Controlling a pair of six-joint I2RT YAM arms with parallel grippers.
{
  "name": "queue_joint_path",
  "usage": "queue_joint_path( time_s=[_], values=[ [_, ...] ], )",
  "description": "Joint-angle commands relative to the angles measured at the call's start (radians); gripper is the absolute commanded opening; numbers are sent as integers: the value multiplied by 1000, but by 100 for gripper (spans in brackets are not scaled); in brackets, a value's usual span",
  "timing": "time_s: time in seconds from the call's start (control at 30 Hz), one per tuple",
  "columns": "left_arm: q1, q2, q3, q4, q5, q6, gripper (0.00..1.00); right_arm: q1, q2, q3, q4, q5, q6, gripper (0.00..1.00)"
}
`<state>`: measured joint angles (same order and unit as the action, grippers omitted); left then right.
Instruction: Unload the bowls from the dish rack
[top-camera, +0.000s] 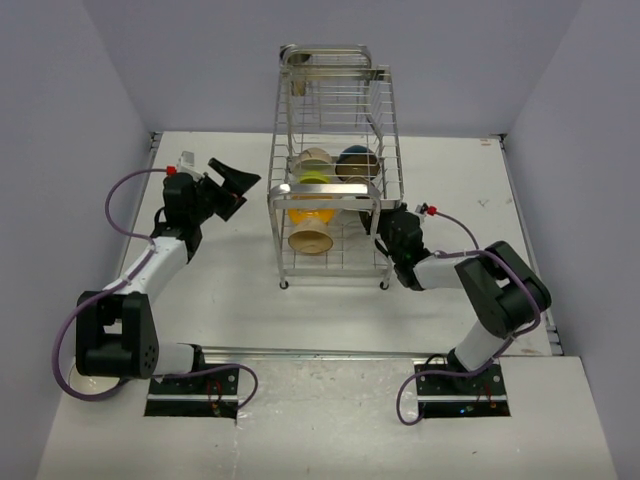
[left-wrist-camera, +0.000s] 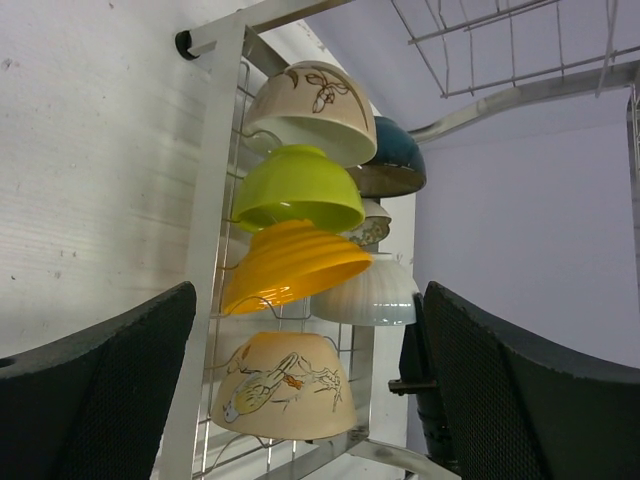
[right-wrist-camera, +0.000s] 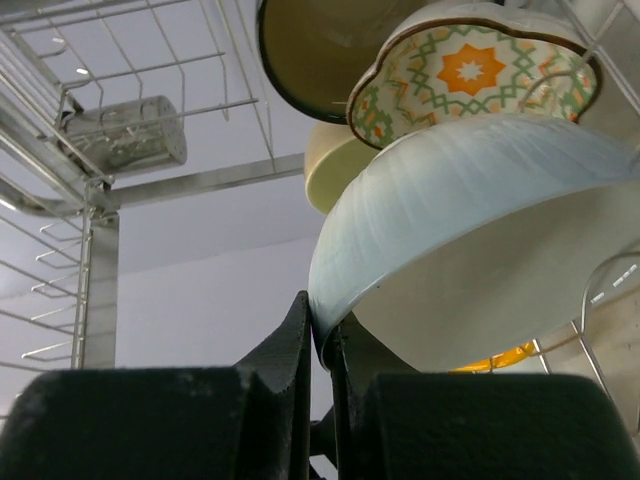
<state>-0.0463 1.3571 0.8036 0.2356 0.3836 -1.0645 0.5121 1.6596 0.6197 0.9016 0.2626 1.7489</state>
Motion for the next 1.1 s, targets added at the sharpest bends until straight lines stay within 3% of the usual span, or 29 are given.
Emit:
queue_joint_path(
  time_s=[0.0, 0.13, 0.5, 0.6, 0.7, 0.83, 0.93, 1.07],
  values=[
    [2, -7, -7, 88, 15, -6, 95, -50, 29, -23, 364, -9, -118, 0],
    [2, -4, 3, 58, 14, 12, 98, -60, 98, -20, 528, -59, -126, 0],
    [2, 39, 17, 65, 44, 21, 97, -84, 40, 2, 560, -128, -127, 0],
    [3, 76, 35, 76, 89, 9, 91, -93, 8, 11, 547, -160, -124, 0],
    [3, 105, 40, 93, 116, -17, 83, -104, -53, 35, 476, -189, -134, 0],
    [3, 97, 54, 35, 78, -2, 83, -125, -170, 48, 356, -218, -157, 0],
    [-1, 102, 100, -50, 38, 26, 81, -173, -298, 52, 168, -227, -202, 0],
    [-27, 115, 181, -156, -3, 69, 80, -279, -455, 107, -233, -258, -371, 0]
  ],
)
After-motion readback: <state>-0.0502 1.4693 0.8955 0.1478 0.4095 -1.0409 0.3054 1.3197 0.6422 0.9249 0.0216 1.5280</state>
